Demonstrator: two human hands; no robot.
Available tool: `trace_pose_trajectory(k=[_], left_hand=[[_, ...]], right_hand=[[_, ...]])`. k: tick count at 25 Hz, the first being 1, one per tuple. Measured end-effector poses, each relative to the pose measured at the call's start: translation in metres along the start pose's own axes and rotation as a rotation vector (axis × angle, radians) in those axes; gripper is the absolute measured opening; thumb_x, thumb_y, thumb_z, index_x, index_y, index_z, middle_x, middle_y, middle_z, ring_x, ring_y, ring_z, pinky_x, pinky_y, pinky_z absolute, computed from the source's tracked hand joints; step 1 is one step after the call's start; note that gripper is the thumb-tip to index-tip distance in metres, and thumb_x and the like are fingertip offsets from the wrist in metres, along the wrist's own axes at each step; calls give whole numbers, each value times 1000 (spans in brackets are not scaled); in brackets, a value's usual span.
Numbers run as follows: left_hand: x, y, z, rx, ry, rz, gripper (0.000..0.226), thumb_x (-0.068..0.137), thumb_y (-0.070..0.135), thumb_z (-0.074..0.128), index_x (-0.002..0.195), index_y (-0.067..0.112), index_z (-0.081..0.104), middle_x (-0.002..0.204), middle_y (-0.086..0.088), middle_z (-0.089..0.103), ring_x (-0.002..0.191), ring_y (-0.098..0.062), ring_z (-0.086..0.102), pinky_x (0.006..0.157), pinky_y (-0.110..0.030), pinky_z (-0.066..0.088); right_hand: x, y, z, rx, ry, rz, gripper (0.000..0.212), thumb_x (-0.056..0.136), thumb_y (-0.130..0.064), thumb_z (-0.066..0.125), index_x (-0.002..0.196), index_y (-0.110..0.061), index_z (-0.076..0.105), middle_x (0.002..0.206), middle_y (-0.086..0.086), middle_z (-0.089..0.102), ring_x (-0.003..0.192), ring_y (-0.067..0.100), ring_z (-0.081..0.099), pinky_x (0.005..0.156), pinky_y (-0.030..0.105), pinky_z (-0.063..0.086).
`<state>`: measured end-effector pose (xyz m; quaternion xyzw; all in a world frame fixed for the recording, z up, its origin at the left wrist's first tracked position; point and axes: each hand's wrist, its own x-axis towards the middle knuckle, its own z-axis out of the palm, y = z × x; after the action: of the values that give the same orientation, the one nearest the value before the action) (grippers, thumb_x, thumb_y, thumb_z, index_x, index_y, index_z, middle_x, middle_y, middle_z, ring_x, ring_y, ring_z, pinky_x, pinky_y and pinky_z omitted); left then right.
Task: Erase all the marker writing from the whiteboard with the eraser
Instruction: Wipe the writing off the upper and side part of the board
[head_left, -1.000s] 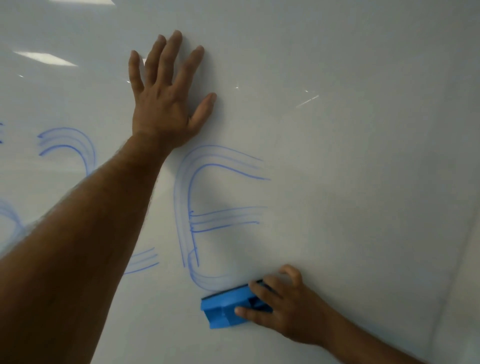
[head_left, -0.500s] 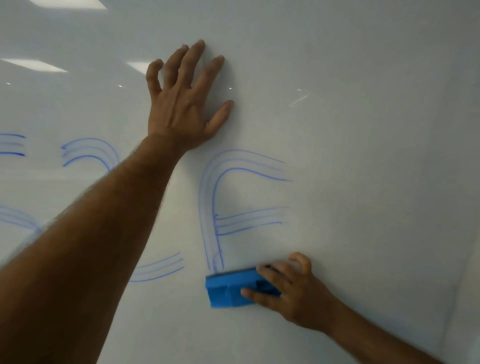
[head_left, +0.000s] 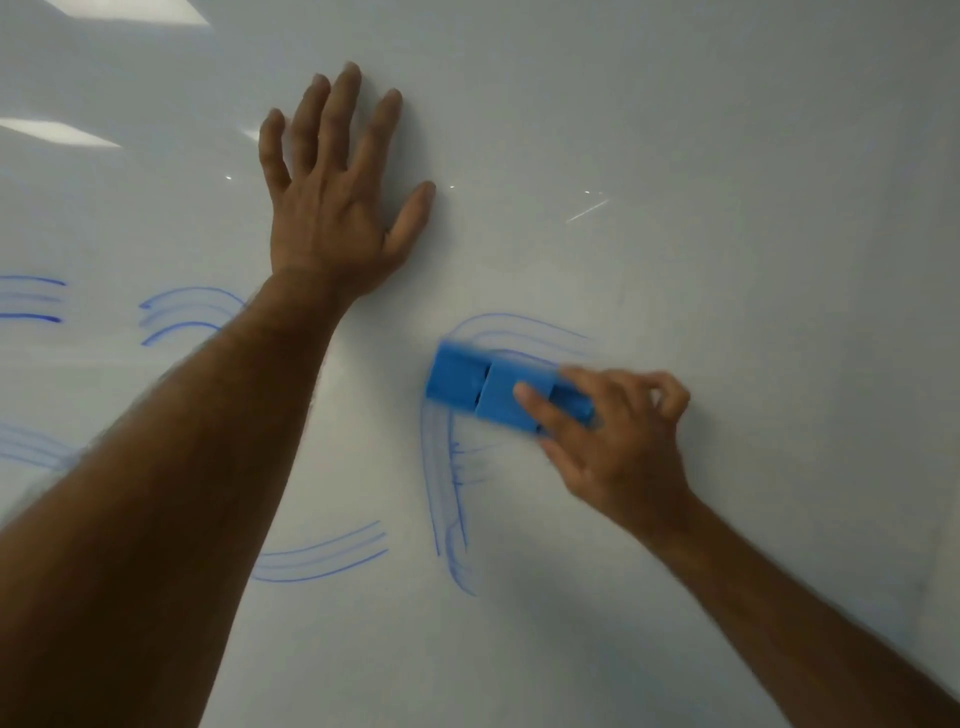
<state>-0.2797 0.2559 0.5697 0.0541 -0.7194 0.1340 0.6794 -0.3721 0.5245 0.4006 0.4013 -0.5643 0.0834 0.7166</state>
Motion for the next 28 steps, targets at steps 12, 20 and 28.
trace_pose_trajectory(k=[12,20,28], left_hand=[[-1,0,1,9,2,-6,71,99,65,31,159,26,29,167,-8,20,155,-29,16,123,-54,9],[-1,1,3,2,10,-8,71,99,64,32,159,26,29,167,-7,21,155,-29,17,123,-54,9],[0,1,-1,-3,-4,-10,71,99,62,33,159,25,28,167,-8,19,155,-30,15,124,-54,8]], right_hand=[[-66,-37,0,106,-229,-364,53,98,-12,47,144,-39,54,130,10,57,105,27,58,94,51,38],[-57,-16,-2,135,-244,-566,52,99,-12,49,144,-39,54,121,8,66,102,25,62,95,51,38],[35,35,-1,-48,24,230,49,95,-40,67,143,-37,54,124,7,64,103,32,56,88,50,35]])
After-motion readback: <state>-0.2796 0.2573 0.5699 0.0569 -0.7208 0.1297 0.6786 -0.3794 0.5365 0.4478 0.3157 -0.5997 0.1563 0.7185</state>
